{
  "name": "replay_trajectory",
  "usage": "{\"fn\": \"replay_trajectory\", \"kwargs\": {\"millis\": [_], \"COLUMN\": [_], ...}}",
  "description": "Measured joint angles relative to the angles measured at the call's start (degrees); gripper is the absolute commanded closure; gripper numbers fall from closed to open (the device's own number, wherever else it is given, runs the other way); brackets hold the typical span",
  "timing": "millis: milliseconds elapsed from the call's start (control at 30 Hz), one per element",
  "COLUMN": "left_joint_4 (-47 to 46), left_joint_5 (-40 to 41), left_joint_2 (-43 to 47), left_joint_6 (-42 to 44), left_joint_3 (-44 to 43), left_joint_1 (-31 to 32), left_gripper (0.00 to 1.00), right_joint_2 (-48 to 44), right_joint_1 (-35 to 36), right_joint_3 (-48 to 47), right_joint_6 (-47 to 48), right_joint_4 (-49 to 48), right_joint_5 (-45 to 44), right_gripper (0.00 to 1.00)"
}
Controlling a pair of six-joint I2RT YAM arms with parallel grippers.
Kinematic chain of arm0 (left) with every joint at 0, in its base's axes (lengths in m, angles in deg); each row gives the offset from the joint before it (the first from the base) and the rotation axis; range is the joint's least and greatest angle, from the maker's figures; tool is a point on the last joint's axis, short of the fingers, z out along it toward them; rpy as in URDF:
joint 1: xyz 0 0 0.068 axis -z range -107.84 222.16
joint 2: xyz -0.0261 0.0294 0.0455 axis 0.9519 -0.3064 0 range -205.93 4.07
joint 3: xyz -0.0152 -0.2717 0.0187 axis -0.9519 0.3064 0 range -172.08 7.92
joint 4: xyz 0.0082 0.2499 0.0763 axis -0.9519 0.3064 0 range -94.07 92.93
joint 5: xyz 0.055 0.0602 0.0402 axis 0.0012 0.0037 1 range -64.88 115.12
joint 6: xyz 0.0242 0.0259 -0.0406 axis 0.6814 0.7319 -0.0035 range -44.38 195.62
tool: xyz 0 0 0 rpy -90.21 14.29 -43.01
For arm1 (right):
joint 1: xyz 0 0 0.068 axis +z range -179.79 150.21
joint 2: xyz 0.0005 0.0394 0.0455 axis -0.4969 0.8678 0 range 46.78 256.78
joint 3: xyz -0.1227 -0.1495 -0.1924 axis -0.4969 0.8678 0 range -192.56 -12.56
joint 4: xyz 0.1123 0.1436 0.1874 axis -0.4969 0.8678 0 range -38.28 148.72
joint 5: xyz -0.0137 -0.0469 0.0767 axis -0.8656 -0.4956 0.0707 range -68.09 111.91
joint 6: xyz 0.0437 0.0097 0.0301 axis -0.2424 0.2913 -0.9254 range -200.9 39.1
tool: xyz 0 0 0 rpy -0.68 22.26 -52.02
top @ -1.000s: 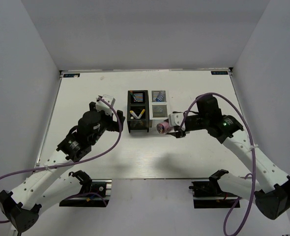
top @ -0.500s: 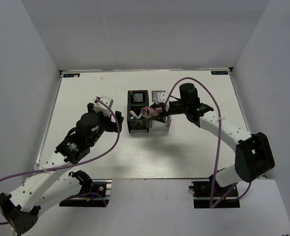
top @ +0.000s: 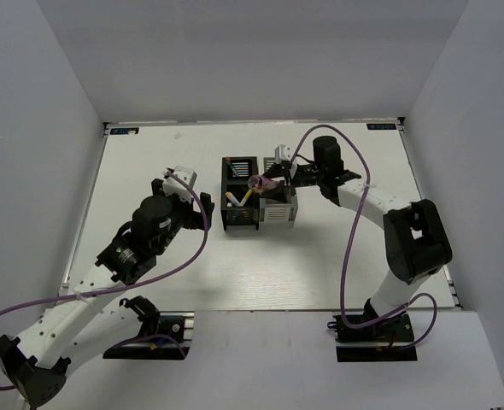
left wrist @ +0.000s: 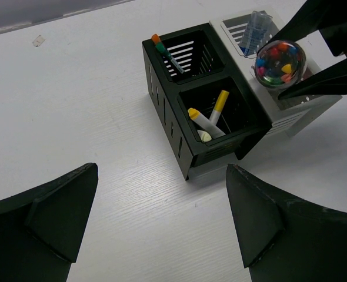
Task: Sort the stationery into containers
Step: Place the stationery in the storage box, then reset both arms
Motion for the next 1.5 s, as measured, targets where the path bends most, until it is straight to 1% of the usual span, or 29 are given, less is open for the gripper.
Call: {"fn": "replay_trajectory", "kwargs": {"millis": [33, 67, 100, 167, 233, 267, 467, 600, 700, 800, 900, 1000, 1033, 1167, 1333, 1433, 1500], "left_joint_4": [0.0, 0.0, 0.0, 0.0, 0.0, 0.0, 0.0, -0.2, -0.4, -0.4, -0.5, -0.5, -0.6, -0.8, -0.8, -0.8, -0.8], "left_joint_5": [0.0, 0.0, 0.0, 0.0, 0.0, 0.0, 0.0, -0.2, -0.6, -1.5, -2.1, -2.5, -2.7, -2.9, -2.8, -2.1, -1.8], "left_joint_2": [0.0, 0.0, 0.0, 0.0, 0.0, 0.0, 0.0, 0.0, -0.3, -0.5, -0.5, -0.5, -0.5, -0.5, -0.2, -0.2, 0.0], "left_joint_6": [0.0, 0.0, 0.0, 0.0, 0.0, 0.0, 0.0, 0.0, 0.0, 0.0, 0.0, 0.0, 0.0, 0.0, 0.0, 0.0, 0.0], "left_joint_3": [0.0, 0.0, 0.0, 0.0, 0.0, 0.0, 0.0, 0.0, 0.0, 0.0, 0.1, 0.2, 0.4, 0.7, 1.2, 1.2, 1.2], "left_joint_1": [0.0, 0.0, 0.0, 0.0, 0.0, 0.0, 0.0, 0.0, 0.0, 0.0, 0.0, 0.0, 0.0, 0.0, 0.0, 0.0, 0.0], "left_gripper": [0.00, 0.00, 0.00, 0.00, 0.00, 0.00, 0.00, 0.00, 0.00, 0.00, 0.00, 0.00, 0.00, 0.00, 0.00, 0.00, 0.00], "right_joint_2": [0.1, 0.0, -0.1, -0.8, -1.7, -2.0, -4.1, -9.6, -14.9, -18.5, -20.7, -23.4, -24.8, -33.4, -39.0, -41.8, -43.9], "right_joint_1": [-0.4, -0.6, -0.8, -1.1, -1.4, -1.6, -2.7, -3.3, -3.4, -3.5, -3.5, -3.6, -3.6, -3.8, -3.8, -3.8, -3.8], "right_joint_3": [0.0, 0.1, 0.2, 1.0, 1.9, 2.0, 2.9, 4.2, 3.4, 1.2, 0.2, 1.2, 2.1, 8.8, 8.6, 8.7, 10.4], "right_joint_6": [-0.7, -1.4, -2.2, -3.8, -4.8, -5.4, -9.0, -13.6, -17.8, -21.7, -23.4, -23.4, -23.4, -23.1, -23.6, -25.5, -27.2], "right_joint_4": [-0.4, -1.2, -2.4, -5.0, -6.6, -6.9, -9.4, -7.5, -2.7, 4.3, 12.1, 18.1, 19.0, 21.0, 25.5, 25.6, 24.5], "right_joint_5": [0.5, 0.9, 1.1, 1.4, 1.8, 2.0, 1.4, -3.3, -8.6, -14.3, -19.6, -24.7, -26.3, -32.1, -35.9, -37.0, -37.1], "right_gripper": [0.32, 0.26, 0.18, 0.14, 0.14, 0.11, 0.11, 0.11, 0.11, 0.11, 0.11, 0.11, 0.09, 0.09, 0.09, 0.09, 0.09]}}
